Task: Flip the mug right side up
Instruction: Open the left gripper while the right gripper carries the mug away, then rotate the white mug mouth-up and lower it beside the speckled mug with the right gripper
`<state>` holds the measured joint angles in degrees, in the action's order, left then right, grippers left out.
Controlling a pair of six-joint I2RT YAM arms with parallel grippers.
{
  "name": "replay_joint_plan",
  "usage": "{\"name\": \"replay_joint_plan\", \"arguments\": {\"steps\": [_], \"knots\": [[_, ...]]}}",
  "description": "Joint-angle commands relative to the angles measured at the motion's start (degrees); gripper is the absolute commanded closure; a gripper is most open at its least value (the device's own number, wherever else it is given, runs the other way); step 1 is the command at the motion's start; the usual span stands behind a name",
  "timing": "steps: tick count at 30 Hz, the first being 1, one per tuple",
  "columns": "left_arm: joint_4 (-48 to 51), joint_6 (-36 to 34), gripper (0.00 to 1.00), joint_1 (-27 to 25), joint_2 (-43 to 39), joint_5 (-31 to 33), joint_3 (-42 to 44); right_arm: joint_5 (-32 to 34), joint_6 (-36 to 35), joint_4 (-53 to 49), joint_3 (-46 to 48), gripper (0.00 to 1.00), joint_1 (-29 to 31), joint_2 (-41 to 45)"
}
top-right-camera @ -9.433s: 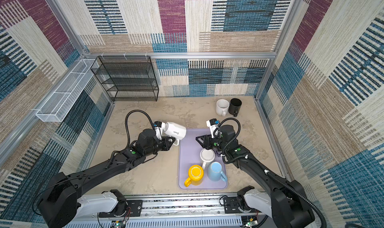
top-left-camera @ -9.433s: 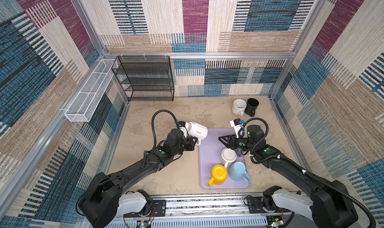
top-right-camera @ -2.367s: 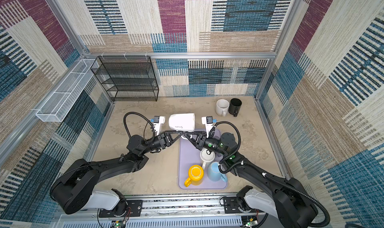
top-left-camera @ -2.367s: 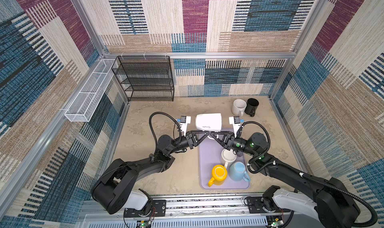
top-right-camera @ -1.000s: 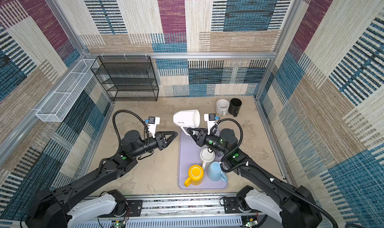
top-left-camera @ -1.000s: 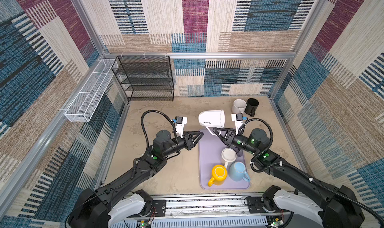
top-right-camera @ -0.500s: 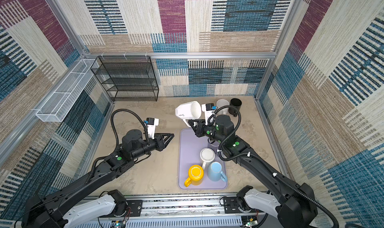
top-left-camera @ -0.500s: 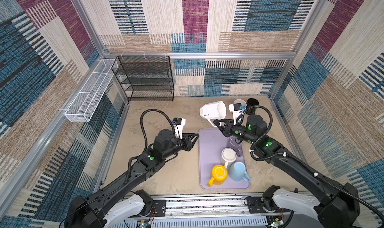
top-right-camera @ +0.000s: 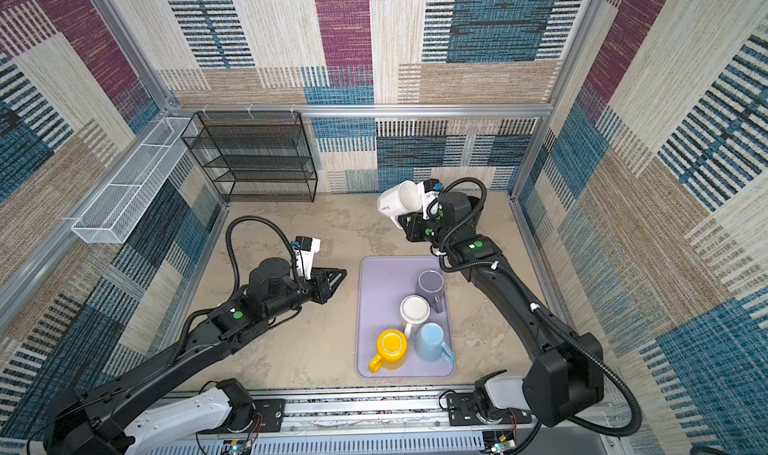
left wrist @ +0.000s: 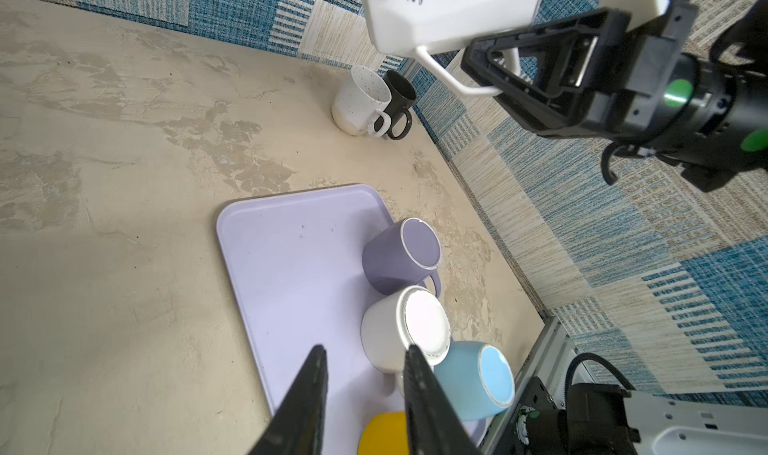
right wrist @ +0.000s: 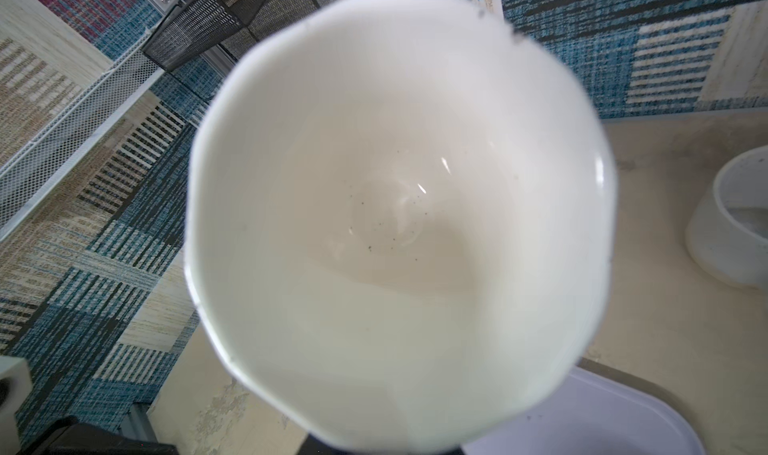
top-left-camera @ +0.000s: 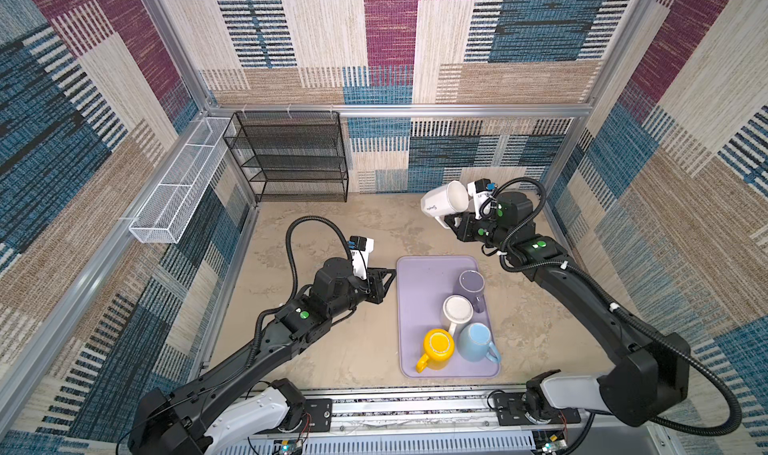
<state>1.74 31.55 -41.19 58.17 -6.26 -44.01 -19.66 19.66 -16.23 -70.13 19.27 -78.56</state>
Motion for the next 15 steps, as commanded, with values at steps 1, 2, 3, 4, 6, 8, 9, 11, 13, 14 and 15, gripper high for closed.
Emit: {"name": "replay_joint_plan", "arguments": {"steps": [1,2,3,4,6,8,9,11,13,14,15], "knots": [[1.4,-2.2,0.68,-0.6,-0.2,1.4,-0.8,0.8,-3.9,-1.2,-4.4,1.00,-0.9,-3.2],[1.8,-2.4,0.68,-0.9,-0.1,1.6,-1.0,1.5,-4.4,-2.2,-6.0,1.00,-1.0,-4.6],[2.1,-2.6,0.68,-1.1,0.0,1.8,-1.2,2.4,-5.0,-3.4,-7.5,1.00,-1.1,-5.9],[2.4,-2.7,0.68,-1.3,0.1,2.0,-1.3,3.4,-5.6,-4.4,-8.8,1.00,-1.2,-7.2],[2.9,-2.8,0.68,-1.8,0.1,2.3,-1.5,5.6,-6.6,-7.0,-12.0,1.00,-1.2,-9.9],[3.2,-3.1,0.68,-2.1,-0.1,2.4,-1.6,7.4,-7.3,-8.9,-14.6,1.00,-1.3,-12.4],[3.4,-3.2,0.68,-2.4,-0.3,2.5,-1.7,8.3,-7.7,-9.8,-15.8,1.00,-1.3,-13.7],[3.9,-3.4,0.68,-2.6,-0.6,2.9,-1.7,9.4,-8.3,-11.1,-17.8,1.00,-1.3,-16.0],[4.6,-3.7,0.68,-2.8,-0.7,3.2,-1.9,10.5,-8.8,-12.4,-19.8,1.00,-1.3,-18.0],[4.9,-3.8,0.68,-2.9,-0.8,3.4,-2.0,11.0,-9.1,-13.0,-20.8,1.00,-1.3,-19.2],[5.1,-3.9,0.68,-3.1,-0.8,3.5,-2.0,11.7,-9.3,-13.6,-21.3,1.00,-1.3,-20.1]]}}
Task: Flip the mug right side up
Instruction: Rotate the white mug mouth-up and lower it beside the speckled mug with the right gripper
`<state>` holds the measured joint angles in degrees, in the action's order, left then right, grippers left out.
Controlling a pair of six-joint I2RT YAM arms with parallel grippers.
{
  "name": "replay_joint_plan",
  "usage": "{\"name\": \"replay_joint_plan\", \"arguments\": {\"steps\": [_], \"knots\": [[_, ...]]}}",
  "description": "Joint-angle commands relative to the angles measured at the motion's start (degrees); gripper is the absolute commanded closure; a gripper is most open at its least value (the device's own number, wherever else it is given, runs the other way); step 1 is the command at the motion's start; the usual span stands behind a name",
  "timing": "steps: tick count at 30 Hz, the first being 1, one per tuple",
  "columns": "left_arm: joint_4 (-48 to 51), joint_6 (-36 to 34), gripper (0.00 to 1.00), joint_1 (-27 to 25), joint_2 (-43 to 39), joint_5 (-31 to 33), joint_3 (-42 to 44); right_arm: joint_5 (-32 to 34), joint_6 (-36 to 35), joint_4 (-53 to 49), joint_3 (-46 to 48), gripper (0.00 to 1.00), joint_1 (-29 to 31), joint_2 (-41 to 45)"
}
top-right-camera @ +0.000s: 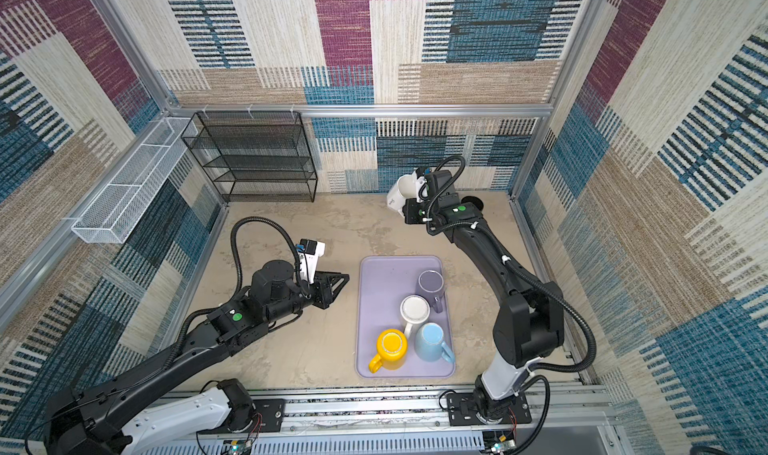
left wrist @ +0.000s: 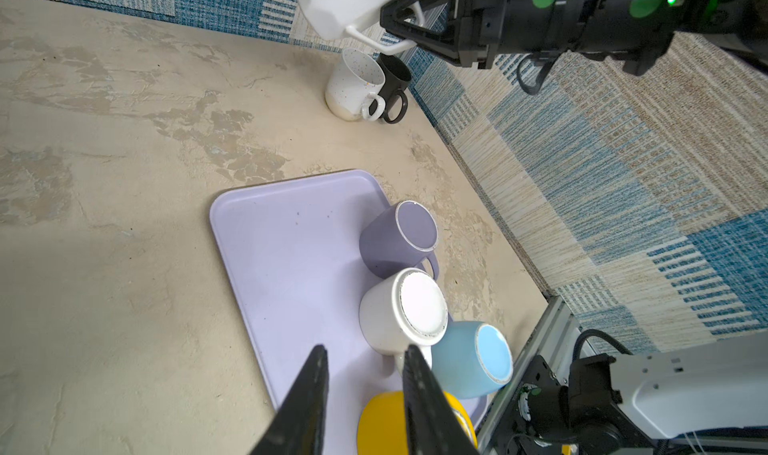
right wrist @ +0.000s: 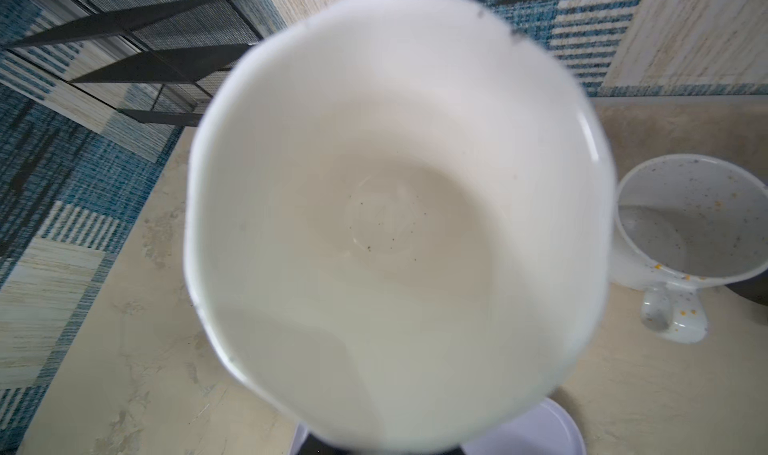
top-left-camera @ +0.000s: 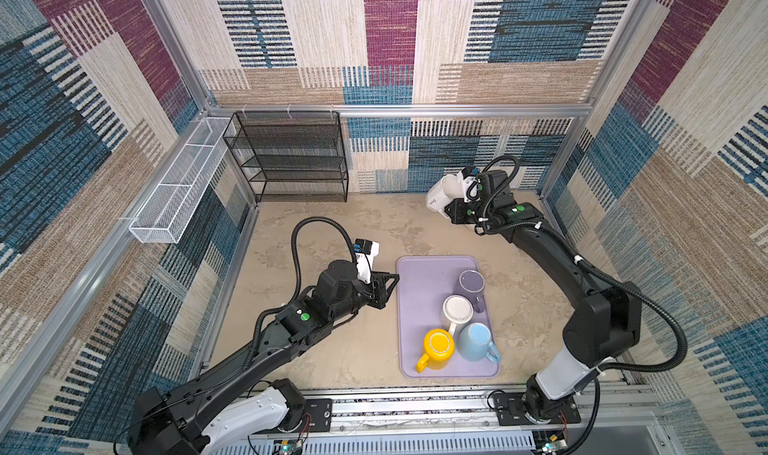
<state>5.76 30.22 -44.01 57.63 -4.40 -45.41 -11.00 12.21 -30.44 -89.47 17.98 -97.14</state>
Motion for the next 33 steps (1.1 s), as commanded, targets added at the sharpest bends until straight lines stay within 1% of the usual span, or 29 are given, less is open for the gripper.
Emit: {"name": "replay_joint_plan", "arguments": {"steps": [1,8,17,21,25,33], "knots": [[1.2,-2.7,0.69,-0.4,-0.3,1.7,-0.6,4.0,-2.1,-0.2,-3.7,1.00,0.0,-2.6],[2.0,-3.0,0.69,-0.9,-0.5,2.0,-0.7,8.3,-3.5,-5.7,-11.2,1.00,0.0,-10.0],[2.8,-3.7,0.69,-1.4,-0.6,2.1,-0.8,11.7,-4.2,-10.2,-18.7,1.00,-0.1,-17.9],[3.1,-3.9,0.69,-1.5,-0.4,2.3,-0.9,13.2,-4.7,-13.8,-23.9,1.00,-0.2,-22.5],[3.2,-4.0,0.69,-1.6,-0.5,2.4,-0.7,14.0,-5.0,-16.2,-28.0,1.00,-0.6,-26.3],[3.6,-4.4,0.69,-1.6,-0.5,2.5,-0.5,14.2,-5.1,-18.2,-32.0,1.00,-1.4,-31.1]]}}
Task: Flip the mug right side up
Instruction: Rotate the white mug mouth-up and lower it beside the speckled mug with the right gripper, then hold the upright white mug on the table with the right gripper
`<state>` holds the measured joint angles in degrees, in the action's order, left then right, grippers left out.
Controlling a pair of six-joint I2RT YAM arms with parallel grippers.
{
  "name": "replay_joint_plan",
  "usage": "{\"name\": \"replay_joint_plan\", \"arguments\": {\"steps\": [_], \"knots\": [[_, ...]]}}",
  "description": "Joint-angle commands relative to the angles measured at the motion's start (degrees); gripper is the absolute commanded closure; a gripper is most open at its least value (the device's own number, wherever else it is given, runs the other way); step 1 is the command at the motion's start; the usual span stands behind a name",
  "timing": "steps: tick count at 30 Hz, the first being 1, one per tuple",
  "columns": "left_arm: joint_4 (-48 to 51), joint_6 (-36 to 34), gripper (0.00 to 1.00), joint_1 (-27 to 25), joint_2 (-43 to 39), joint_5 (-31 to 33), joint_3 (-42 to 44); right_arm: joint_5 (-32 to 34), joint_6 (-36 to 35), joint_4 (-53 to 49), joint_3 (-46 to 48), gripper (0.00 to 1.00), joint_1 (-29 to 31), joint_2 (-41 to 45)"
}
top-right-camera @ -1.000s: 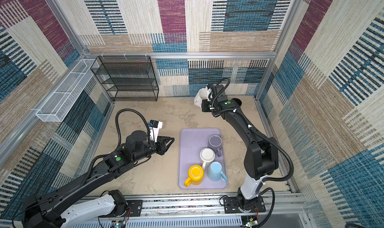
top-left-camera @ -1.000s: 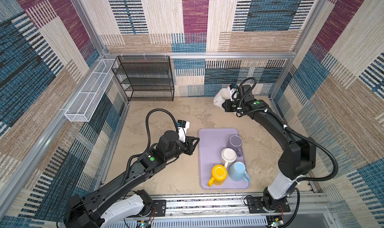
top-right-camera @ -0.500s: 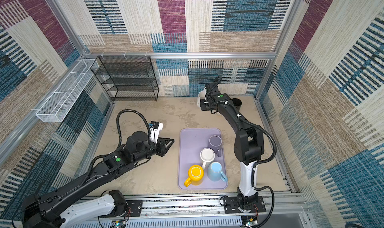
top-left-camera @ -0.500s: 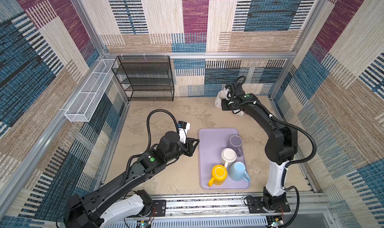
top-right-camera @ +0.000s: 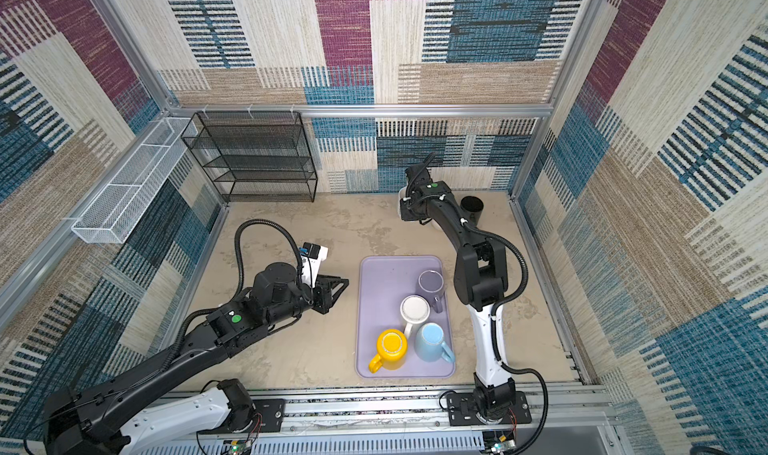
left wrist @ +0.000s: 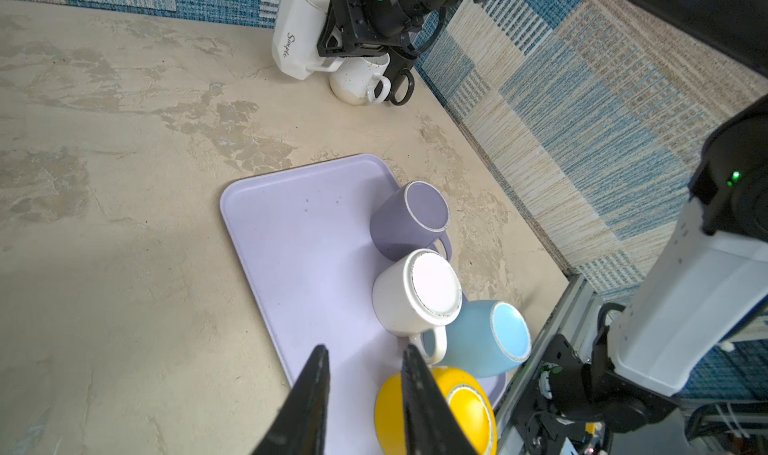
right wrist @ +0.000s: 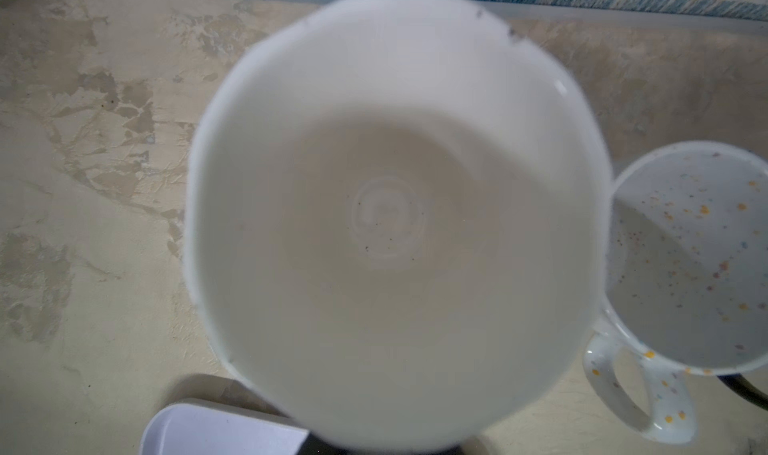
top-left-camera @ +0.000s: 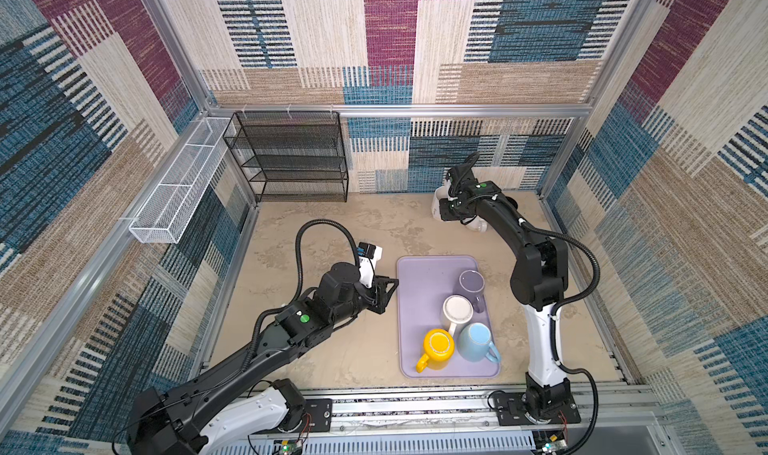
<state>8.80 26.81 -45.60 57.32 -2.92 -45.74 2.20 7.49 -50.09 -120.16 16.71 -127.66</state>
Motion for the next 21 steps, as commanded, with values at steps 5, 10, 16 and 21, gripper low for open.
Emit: {"name": "replay_joint_plan", "arguments": {"steps": [5,10,16,21], "knots": [[0.6,-1.1,0.69,0.0,-0.2,1.1,-0.1,0.7,-0.6,1.1,-2.0,1.00,-0.8,-2.3],[0.9,-1.3,0.69,0.0,0.3,1.3,-0.1,0.7,-0.9,1.1,-2.0,1.00,-1.3,-3.4],[0.9,-1.5,0.70,0.0,0.4,1.4,-0.1,0.9,-0.9,1.3,-2.1,1.00,-1.6,-4.0],[0.9,-1.6,0.69,0.0,0.7,1.4,-0.1,0.9,-1.0,1.4,-2.1,1.00,-1.6,-4.4]]}}
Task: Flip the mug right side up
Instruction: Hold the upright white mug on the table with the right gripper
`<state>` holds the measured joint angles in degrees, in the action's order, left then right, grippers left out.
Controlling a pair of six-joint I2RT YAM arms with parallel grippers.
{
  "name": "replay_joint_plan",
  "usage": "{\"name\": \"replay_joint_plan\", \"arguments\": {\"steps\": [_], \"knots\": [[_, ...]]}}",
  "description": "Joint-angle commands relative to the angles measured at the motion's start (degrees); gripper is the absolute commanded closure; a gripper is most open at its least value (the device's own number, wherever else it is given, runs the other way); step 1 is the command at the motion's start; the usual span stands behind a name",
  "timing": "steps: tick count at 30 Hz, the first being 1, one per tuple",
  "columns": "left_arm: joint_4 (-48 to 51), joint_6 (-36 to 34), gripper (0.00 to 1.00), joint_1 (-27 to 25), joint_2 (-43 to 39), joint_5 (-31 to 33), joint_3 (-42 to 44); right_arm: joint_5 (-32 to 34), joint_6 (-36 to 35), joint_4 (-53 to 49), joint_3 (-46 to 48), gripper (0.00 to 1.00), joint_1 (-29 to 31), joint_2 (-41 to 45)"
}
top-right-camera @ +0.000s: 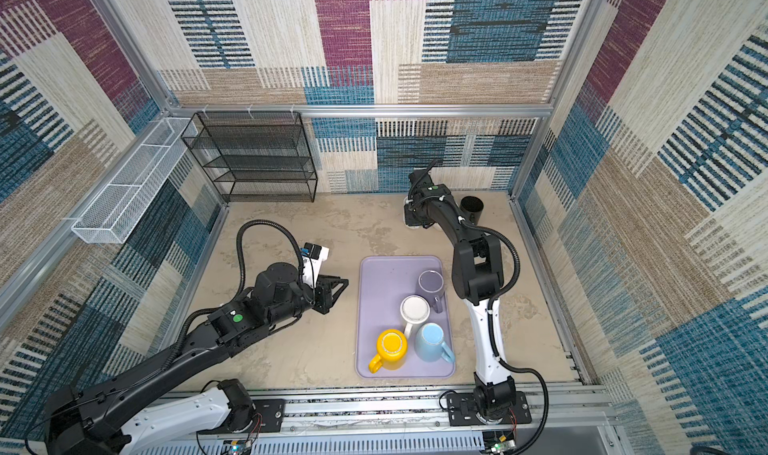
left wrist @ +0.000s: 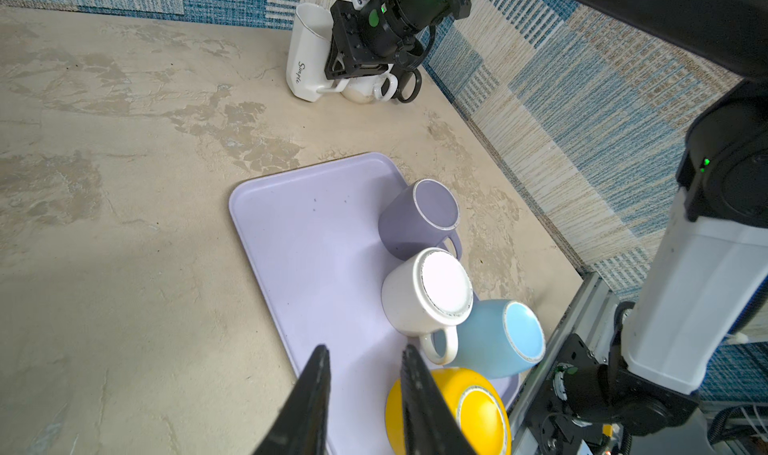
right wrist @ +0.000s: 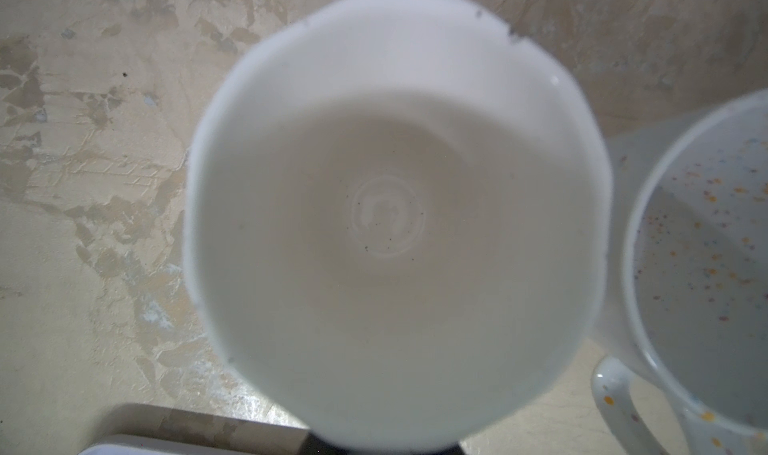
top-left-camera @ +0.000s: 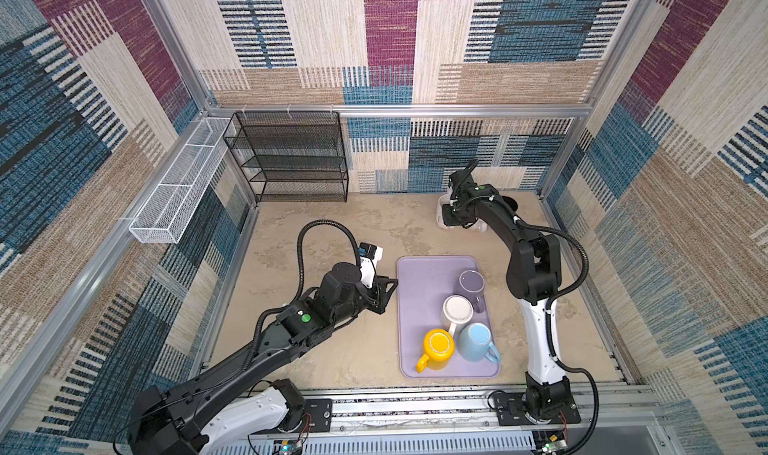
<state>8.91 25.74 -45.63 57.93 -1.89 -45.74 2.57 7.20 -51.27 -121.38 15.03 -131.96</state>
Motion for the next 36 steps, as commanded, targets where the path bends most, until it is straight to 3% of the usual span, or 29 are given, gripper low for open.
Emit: {"name": "replay_joint_plan", "arguments": {"steps": [1,36], "knots": [[0.8,-0.5,0.70,0.0,0.2,0.3,-0.2,0.7,-0.7,2.6,-0.9,1.00,-0.1,-0.1],[0.8,-0.3,0.69,0.0,1.0,0.0,-0.7,3.7,-0.6,0.1,-1.4,1.00,-0.2,-1.0]]}}
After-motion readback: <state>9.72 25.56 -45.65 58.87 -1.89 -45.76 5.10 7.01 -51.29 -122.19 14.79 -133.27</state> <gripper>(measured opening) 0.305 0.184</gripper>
